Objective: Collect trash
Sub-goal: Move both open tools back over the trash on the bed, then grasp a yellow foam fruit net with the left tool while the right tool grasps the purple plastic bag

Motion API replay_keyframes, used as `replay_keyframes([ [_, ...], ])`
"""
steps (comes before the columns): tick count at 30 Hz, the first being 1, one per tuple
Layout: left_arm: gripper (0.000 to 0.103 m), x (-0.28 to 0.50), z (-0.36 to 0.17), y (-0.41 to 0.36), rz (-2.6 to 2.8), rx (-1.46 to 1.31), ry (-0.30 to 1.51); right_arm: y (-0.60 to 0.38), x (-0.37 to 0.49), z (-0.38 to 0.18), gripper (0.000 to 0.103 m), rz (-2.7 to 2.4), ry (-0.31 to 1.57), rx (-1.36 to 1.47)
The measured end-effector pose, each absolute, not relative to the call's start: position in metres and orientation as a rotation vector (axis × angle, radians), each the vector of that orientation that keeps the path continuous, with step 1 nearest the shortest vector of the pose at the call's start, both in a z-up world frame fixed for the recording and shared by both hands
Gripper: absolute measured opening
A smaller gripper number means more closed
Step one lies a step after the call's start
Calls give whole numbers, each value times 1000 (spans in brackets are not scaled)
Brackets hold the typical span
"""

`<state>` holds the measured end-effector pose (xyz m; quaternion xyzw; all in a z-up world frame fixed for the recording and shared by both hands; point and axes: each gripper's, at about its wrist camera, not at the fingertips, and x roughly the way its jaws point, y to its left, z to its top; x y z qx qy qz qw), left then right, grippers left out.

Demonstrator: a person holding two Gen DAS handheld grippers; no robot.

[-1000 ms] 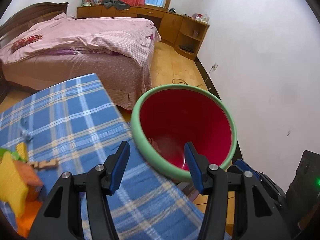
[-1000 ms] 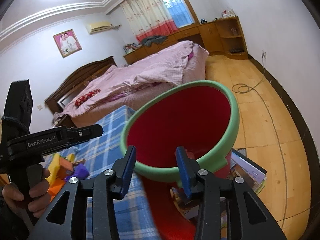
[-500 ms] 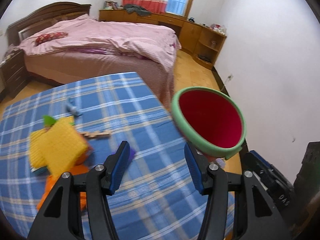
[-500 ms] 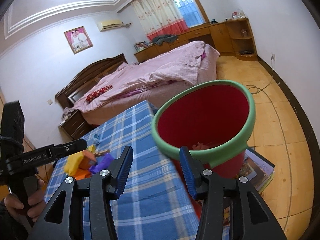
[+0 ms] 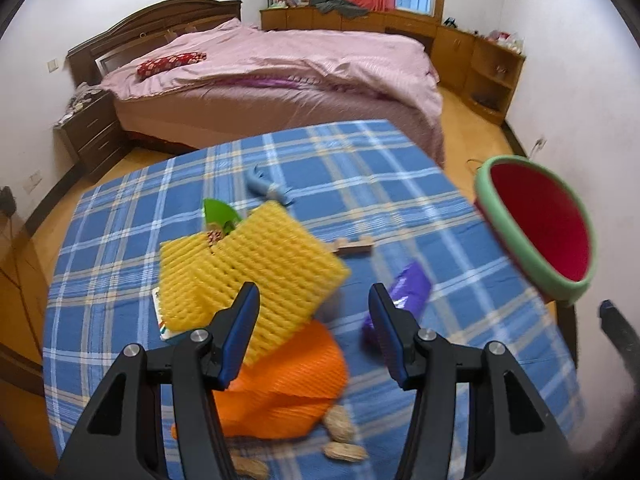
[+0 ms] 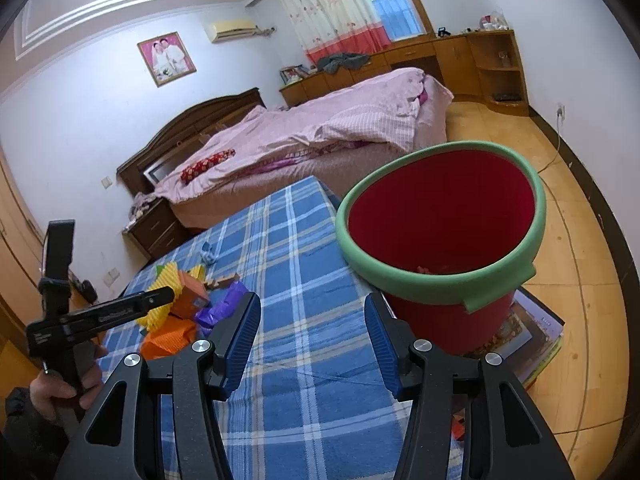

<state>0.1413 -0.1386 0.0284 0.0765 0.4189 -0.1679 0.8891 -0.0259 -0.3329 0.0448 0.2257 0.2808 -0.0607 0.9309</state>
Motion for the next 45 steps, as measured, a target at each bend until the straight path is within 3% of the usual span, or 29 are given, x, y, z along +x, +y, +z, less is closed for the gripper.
replay_keyframes([
  [7, 57, 155, 9, -140, -235, 231, 863, -330, -17, 36, 56, -126, 613, 458],
  [10, 44, 164, 4, -129, -225, 176, 892, -328, -15, 34, 56, -113, 616, 462],
  [12, 23, 165, 5, -121, -240, 135, 896, -327, -12, 34, 56, -111, 621, 456],
  [15, 14, 161, 11, -107, -308, 34, 892, -324, -6, 35, 56, -104, 630, 440],
  [25, 12, 131, 32, -72, -389, -133, 811, -294, 32, 27, 56, -15, 709, 405],
  [45, 12, 138, 5, -9, -363, -334, 781, -233, 117, -4, 56, -6, 852, 421],
])
